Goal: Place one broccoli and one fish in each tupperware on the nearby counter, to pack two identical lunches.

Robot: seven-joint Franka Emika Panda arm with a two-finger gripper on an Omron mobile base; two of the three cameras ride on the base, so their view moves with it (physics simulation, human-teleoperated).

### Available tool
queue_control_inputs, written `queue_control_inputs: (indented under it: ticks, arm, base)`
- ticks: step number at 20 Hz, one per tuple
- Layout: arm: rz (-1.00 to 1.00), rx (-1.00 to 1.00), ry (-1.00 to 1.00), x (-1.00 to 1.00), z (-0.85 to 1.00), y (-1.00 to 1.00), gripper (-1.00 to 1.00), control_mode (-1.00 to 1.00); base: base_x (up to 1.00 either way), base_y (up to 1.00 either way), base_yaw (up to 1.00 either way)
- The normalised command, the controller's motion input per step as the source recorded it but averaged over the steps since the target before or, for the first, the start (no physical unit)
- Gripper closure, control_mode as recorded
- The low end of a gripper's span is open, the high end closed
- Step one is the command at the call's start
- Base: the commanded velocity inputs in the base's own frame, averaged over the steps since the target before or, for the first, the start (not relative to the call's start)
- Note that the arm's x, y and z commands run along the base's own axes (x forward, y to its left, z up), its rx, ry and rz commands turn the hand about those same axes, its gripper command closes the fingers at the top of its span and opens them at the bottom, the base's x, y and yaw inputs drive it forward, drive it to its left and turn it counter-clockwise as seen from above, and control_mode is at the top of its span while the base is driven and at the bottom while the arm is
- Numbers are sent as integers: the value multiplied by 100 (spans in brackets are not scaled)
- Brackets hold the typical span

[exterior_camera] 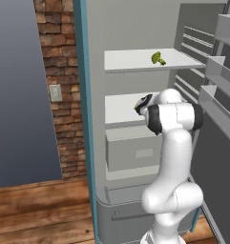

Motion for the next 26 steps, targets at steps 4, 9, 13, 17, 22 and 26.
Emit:
queue_control_inputs:
  ticks: [4, 9, 13, 17, 22, 26]
  arm:
    - [0, 0, 0, 38, -17, -2, -100, -100]
    - [0, 0, 0, 36, -21, 0, -100, -100]
    - [-1, 0, 2, 13, -52, 0, 100, -100]
    - [-1, 0, 8, -19, -56, 13, 100, -100]
    - [0, -3, 6, -53, -35, 43, 100, -100]
    - [0, -3, 0, -81, -2, 37, 100, -100]
  base:
    - [0, 0, 0]
    - [0, 0, 0]
    - [0, 0, 0]
    - [0, 0, 0]
    - [0, 0, 0]
    - [0, 0, 0]
